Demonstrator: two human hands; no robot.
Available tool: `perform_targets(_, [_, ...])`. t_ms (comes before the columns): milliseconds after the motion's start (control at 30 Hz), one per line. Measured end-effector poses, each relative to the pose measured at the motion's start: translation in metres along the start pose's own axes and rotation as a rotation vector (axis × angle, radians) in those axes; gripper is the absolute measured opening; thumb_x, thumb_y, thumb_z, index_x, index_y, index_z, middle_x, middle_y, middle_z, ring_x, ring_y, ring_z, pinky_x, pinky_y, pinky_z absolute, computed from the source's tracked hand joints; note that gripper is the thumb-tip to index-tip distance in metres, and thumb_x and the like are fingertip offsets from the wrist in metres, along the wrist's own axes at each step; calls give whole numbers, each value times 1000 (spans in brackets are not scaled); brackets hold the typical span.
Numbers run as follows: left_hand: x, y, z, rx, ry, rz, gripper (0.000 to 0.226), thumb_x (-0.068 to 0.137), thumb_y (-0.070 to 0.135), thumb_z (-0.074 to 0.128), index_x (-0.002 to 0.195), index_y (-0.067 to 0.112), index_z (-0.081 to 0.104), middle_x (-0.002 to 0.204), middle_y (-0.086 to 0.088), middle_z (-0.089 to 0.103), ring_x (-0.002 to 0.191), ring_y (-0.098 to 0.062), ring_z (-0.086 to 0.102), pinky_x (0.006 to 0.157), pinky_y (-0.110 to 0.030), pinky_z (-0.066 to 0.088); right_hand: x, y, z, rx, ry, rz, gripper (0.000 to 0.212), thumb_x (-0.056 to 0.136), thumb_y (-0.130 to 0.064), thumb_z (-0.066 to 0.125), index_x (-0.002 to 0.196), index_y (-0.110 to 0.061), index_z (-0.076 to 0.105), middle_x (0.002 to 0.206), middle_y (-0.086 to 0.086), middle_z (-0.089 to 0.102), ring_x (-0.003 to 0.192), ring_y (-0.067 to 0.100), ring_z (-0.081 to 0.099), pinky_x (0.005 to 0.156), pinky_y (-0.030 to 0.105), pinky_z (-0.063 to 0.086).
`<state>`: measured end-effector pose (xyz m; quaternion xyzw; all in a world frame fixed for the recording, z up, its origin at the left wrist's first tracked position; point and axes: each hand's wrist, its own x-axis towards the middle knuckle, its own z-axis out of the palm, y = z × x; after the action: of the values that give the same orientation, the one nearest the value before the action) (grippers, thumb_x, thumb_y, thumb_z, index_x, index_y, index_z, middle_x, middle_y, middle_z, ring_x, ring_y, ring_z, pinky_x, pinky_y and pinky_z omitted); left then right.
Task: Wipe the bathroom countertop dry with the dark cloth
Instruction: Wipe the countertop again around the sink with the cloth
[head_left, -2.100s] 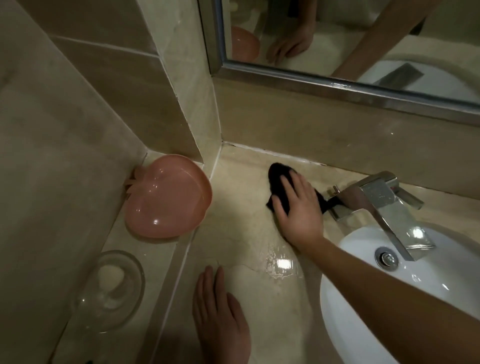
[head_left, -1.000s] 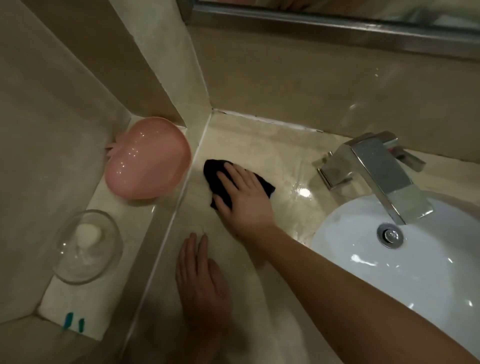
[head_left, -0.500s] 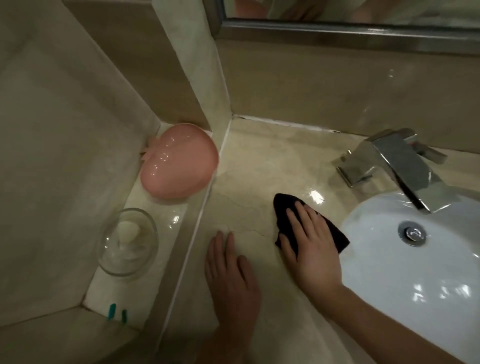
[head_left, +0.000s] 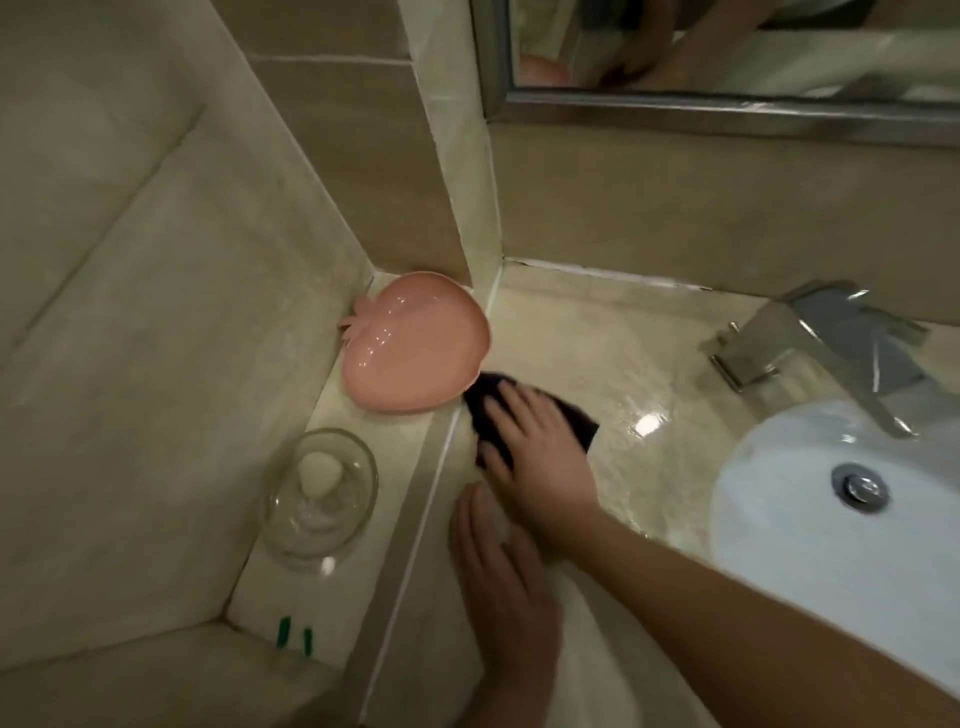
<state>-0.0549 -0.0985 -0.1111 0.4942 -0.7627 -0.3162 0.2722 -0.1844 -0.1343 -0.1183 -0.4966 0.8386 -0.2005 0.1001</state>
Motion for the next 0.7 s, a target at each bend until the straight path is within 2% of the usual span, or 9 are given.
perform_targets(67, [-10,4,-21,-57,-3,-106,52,102,43,32,149,22,41,152,11,37,140,0,31,114,-34,32,-63,-13,4,-2,-62,-47,57,98,-43,39,149,-20,47,161,4,35,149,26,32,120,44,26])
perform_targets(133, [-29,3,-44,-35,-67,-156,54,100,48,26,147,28,43,152,16,38,139,4,31,114,-32,32,-125,-30,9,-39,-96,-102,59,95,-42,42,151,-22,44,163,5,30,151,26,26,120,43,19])
perform_targets(233, [-63,-4,-76,-16,-218,-106,50,97,47,26,141,33,47,149,17,40,137,4,35,115,-27,30,-187,-54,12,-30,-121,-136,67,89,-46,53,152,-25,41,165,4,25,154,25,17,124,43,12])
perform_targets(300, [-83,-10,-93,2,-323,-44,46,97,44,29,139,34,46,145,17,40,133,13,33,113,-16,25,-202,-48,7,14,-91,-115,61,92,-45,54,149,-25,47,163,4,30,153,25,23,124,42,16])
perform_targets(433, [-107,-15,-117,41,-398,27,38,103,33,39,135,20,56,138,7,51,127,4,43,106,-3,23,-222,17,-25,35,71,178,51,95,-40,60,141,-18,57,155,8,44,142,30,39,115,49,33])
perform_targets(500, [-114,-10,-121,2,-409,-41,28,105,17,46,128,24,59,131,6,57,118,8,49,101,-1,29,-238,48,-43,6,149,375,51,99,-40,54,144,-15,53,152,11,47,139,33,41,115,48,32])
perform_targets(600, [-119,0,-120,-42,-471,-88,33,102,7,50,122,32,60,123,13,62,115,12,52,97,-4,37,-255,40,-42,13,227,612,53,103,-37,45,146,-5,48,149,17,48,139,37,41,119,47,27])
perform_targets(667, [-120,4,-116,-53,-509,-64,31,103,9,49,123,29,62,122,15,62,112,8,55,95,-2,36,-259,6,-22,-4,208,552,54,100,-33,49,146,-3,48,152,17,46,141,34,41,120,43,23])
perform_targets(700, [-122,4,-113,-45,-519,-35,30,101,12,48,124,26,62,123,12,62,111,3,56,95,-3,36,-261,-14,-10,26,175,437,55,98,-33,50,145,-3,50,152,15,46,140,32,42,118,41,24])
